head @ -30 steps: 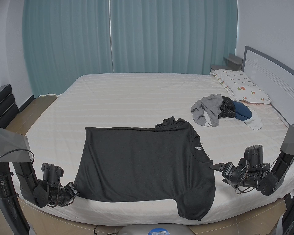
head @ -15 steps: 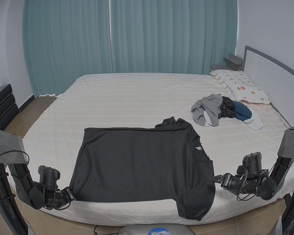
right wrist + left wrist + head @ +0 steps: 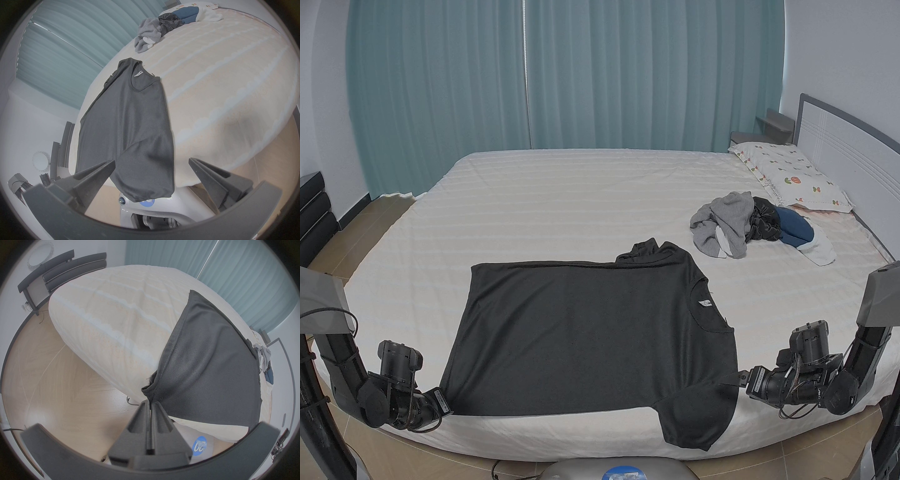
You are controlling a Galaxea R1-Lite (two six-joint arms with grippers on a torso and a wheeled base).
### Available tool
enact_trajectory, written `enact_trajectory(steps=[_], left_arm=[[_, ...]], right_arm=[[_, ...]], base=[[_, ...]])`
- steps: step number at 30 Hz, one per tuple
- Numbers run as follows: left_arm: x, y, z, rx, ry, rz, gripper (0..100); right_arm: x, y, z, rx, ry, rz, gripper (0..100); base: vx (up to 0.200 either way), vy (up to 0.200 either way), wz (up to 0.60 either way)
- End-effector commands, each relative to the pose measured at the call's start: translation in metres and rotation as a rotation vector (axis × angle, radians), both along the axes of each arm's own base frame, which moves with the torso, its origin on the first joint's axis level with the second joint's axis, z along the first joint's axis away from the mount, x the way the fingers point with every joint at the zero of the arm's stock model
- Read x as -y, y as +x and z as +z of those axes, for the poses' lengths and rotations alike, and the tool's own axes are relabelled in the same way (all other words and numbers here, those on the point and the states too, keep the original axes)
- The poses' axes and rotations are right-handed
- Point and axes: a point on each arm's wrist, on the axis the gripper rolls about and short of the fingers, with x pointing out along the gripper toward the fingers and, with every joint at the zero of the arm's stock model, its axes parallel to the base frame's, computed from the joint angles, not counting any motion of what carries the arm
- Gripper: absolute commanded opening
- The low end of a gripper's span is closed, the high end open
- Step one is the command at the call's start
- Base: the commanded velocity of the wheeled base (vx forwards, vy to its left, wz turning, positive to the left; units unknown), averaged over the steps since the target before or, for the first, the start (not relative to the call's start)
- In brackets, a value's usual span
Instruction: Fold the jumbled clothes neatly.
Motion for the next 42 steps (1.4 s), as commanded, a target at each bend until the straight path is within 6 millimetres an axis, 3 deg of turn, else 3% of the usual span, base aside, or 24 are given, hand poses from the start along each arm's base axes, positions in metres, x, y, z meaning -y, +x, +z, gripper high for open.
enact_trajectory(steps=[1, 7, 8, 17, 27, 34, 35, 42], left_arm=[[-0.001, 0.001, 0.000, 0.004, 0.001, 0.005, 0], [-0.001, 0.001, 0.001, 0.010, 0.000, 0.004, 0], [-0.001, 0.001, 0.001, 0.010, 0.000, 0.004, 0], [-0.001, 0.002, 0.001, 0.013, 0.000, 0.004, 0], [-0.001, 0.006, 0.006, 0.047, -0.009, 0.013, 0], [-0.001, 0.006, 0.006, 0.047, -0.013, 0.014, 0], [-0.002, 0.006, 0.006, 0.047, -0.013, 0.017, 0], [-0.002, 0.006, 0.006, 0.046, -0.014, 0.016, 0]], right_arm=[[-0.002, 0.001, -0.013, -0.010, 0.000, 0.005, 100], [-0.008, 0.000, -0.021, 0.018, 0.009, 0.029, 100], [-0.009, 0.000, -0.024, 0.028, 0.011, 0.032, 0], [-0.006, -0.002, -0.025, 0.052, -0.011, 0.028, 0], [0.009, 0.013, -0.009, 0.188, 0.022, -0.045, 0], [0.008, 0.007, -0.010, 0.170, 0.021, -0.026, 0], [0.008, 0.006, -0.011, 0.164, 0.020, -0.025, 100], [0.008, 0.004, -0.018, 0.128, 0.015, -0.019, 100]], base=[[0.000, 0.000, 0.00], [0.000, 0.000, 0.00], [0.000, 0.000, 0.00], [0.000, 0.000, 0.00], [0.000, 0.000, 0.00], [0.000, 0.000, 0.00], [0.000, 0.000, 0.00], [0.000, 0.000, 0.00]])
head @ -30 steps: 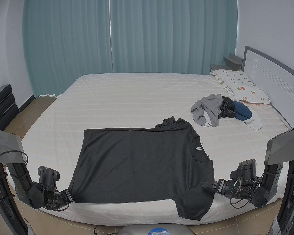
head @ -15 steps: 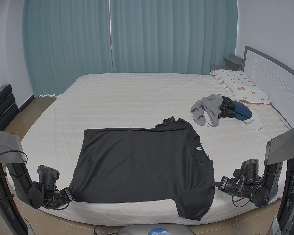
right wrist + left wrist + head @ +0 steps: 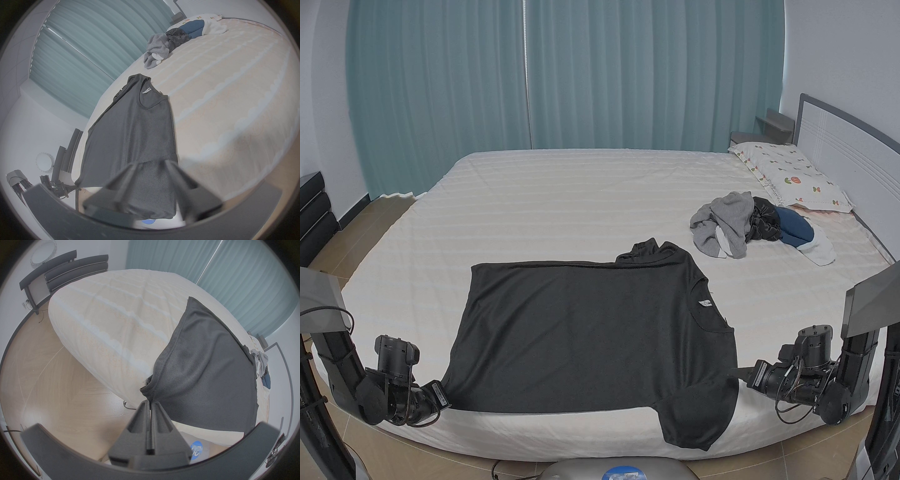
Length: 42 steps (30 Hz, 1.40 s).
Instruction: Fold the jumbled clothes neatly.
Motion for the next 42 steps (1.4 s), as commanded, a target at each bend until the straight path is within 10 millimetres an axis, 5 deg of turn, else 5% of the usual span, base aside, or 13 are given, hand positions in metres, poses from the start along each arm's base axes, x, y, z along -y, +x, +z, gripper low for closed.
enact_trajectory(steps=[1, 13, 14, 42], left_arm=[[0.000, 0.000, 0.000, -0.001, 0.000, 0.001, 0], [0.000, -0.001, -0.002, -0.009, -0.002, -0.003, 0], [0.000, -0.001, -0.002, -0.010, -0.002, -0.002, 0], [0.000, 0.000, -0.002, -0.012, -0.009, -0.011, 0]], right_arm=[[0.000, -0.003, -0.005, -0.031, -0.006, 0.006, 100], [-0.003, -0.009, -0.014, -0.083, 0.026, 0.068, 100], [-0.003, -0.009, -0.017, -0.094, 0.023, 0.069, 0], [0.014, -0.031, -0.012, -0.086, -0.111, 0.140, 0]], base=[[0.000, 0.000, 0.00], [0.000, 0.000, 0.00], [0.000, 0.000, 0.00], [0.000, 0.000, 0.00]])
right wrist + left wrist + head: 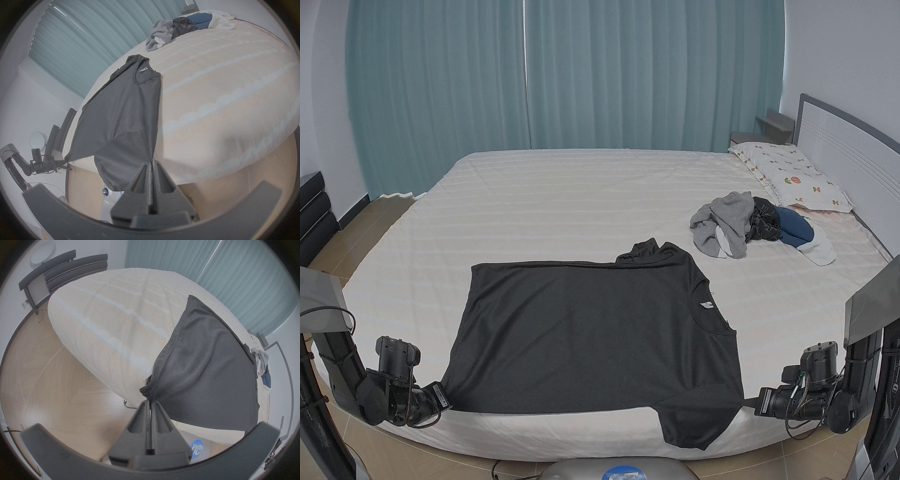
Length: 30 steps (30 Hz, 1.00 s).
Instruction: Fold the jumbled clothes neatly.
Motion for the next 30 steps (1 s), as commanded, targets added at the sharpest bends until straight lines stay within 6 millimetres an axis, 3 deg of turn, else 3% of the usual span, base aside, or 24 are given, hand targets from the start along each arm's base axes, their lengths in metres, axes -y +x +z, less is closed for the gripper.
enact_trajectory(steps=[1, 2, 17, 25, 26, 30], left_arm=[[0.000, 0.000, 0.000, 0.001, -0.008, -0.001, 0], [0.000, 0.000, 0.000, -0.001, -0.010, -0.003, 0], [0.000, 0.000, -0.001, -0.004, -0.013, -0.005, 0], [0.000, 0.000, -0.001, -0.005, -0.025, -0.010, 0], [0.000, 0.001, -0.001, -0.004, -0.025, -0.010, 0], [0.000, 0.000, -0.001, -0.005, -0.025, -0.009, 0]], right_arm=[[-0.001, 0.000, 0.001, 0.003, 0.004, 0.002, 0], [-0.001, -0.001, 0.001, 0.002, 0.003, 0.003, 100], [-0.008, 0.007, 0.006, 0.044, 0.099, -0.018, 100], [-0.017, 0.018, -0.007, 0.037, 0.129, -0.020, 100], [-0.017, 0.018, -0.009, 0.032, 0.126, -0.022, 0], [-0.015, 0.014, -0.011, 0.016, 0.113, -0.021, 0]], base=[[0.000, 0.000, 0.00], [0.000, 0.000, 0.00], [0.000, 0.000, 0.00], [0.000, 0.000, 0.00], [0.000, 0.000, 0.00], [0.000, 0.000, 0.00]])
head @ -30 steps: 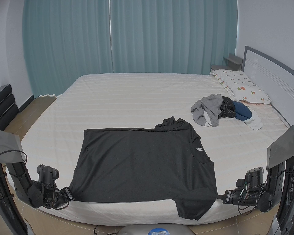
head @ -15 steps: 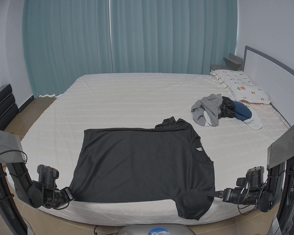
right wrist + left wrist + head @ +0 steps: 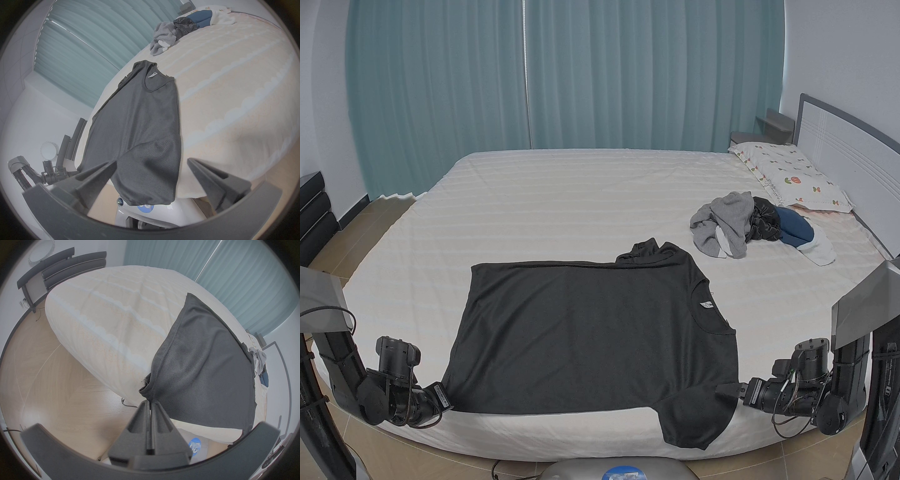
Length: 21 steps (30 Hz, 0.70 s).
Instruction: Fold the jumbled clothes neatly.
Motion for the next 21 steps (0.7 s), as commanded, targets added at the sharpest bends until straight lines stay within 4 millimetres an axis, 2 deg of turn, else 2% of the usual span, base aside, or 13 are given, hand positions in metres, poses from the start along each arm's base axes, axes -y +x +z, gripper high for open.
enact_trajectory(steps=[1, 12, 21], left_arm=[[0.000, 0.000, -0.001, -0.003, 0.000, 0.001, 0], [-0.001, 0.000, -0.001, -0.006, 0.000, 0.004, 0], [-0.002, 0.000, -0.003, -0.013, 0.002, 0.006, 0]], right_arm=[[0.001, -0.003, -0.005, -0.030, -0.010, -0.002, 0], [0.016, -0.022, 0.000, -0.045, -0.083, 0.021, 0], [0.019, -0.029, 0.006, -0.071, -0.133, 0.065, 0]], base=[[0.000, 0.000, 0.00], [0.000, 0.000, 0.00], [0.000, 0.000, 0.00]])
